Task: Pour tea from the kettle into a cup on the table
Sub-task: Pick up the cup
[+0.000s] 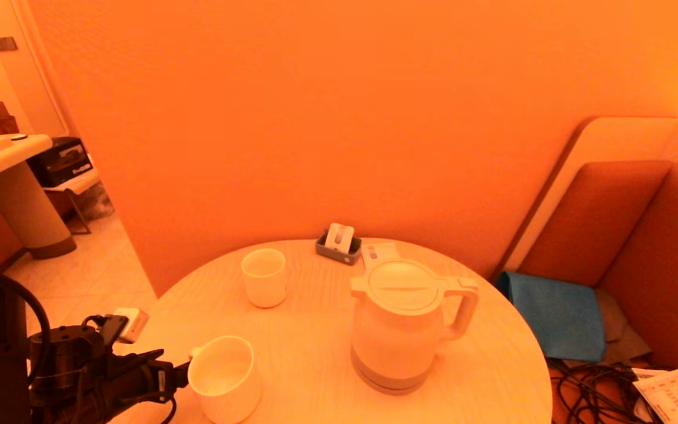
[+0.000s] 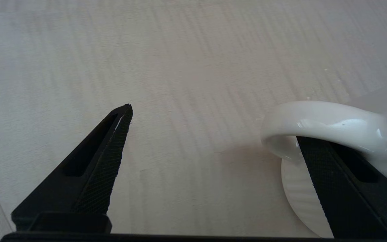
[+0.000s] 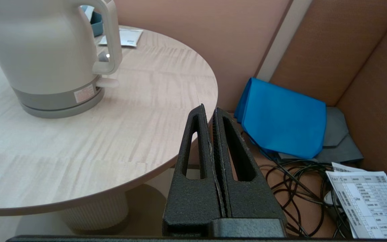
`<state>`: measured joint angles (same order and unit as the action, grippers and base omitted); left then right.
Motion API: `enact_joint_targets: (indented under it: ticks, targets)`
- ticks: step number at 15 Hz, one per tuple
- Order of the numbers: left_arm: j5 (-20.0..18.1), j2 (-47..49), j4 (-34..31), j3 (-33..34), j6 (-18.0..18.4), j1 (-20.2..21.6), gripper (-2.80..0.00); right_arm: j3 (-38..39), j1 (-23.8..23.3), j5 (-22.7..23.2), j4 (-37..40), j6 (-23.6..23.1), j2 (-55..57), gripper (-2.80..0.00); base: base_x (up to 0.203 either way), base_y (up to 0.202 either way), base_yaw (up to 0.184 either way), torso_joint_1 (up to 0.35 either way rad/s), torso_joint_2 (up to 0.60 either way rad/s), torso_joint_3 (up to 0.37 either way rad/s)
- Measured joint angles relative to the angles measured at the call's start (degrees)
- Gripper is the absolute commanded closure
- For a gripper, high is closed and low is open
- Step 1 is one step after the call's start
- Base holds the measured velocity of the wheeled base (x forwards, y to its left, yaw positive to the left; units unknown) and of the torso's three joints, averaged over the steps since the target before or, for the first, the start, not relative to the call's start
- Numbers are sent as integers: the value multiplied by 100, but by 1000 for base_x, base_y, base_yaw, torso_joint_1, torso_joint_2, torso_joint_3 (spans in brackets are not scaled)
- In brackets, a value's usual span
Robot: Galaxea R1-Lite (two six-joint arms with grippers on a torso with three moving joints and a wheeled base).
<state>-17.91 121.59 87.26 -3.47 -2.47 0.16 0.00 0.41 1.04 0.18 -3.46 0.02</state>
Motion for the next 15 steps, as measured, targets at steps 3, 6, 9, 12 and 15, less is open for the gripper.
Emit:
enact_joint_targets:
  ticks: [3, 6, 9, 12, 15]
  targets:
    - [0, -9, -5, -16, -2, -51, -280, 0, 0, 0, 0, -1, 0, 0, 0, 0, 0, 0, 0, 0]
    - [7, -15, -5, -38, -16, -150, -280, 0, 0, -2, 0, -1, 0, 0, 0, 0, 0, 0, 0, 0]
    - [7, -12, -2, -38, -22, -163, -280, 0, 0, -4, 0, -1, 0, 0, 0, 0, 0, 0, 0, 0]
    - [5, 0, -2, -33, -22, -167, 0, 0, 0, -2, 0, 3, 0, 0, 0, 0, 0, 0, 0, 0]
    - [0, 21, 5, -18, -26, -160, 0, 0, 0, -6, 0, 0, 0, 0, 0, 0, 0, 0, 0, 0]
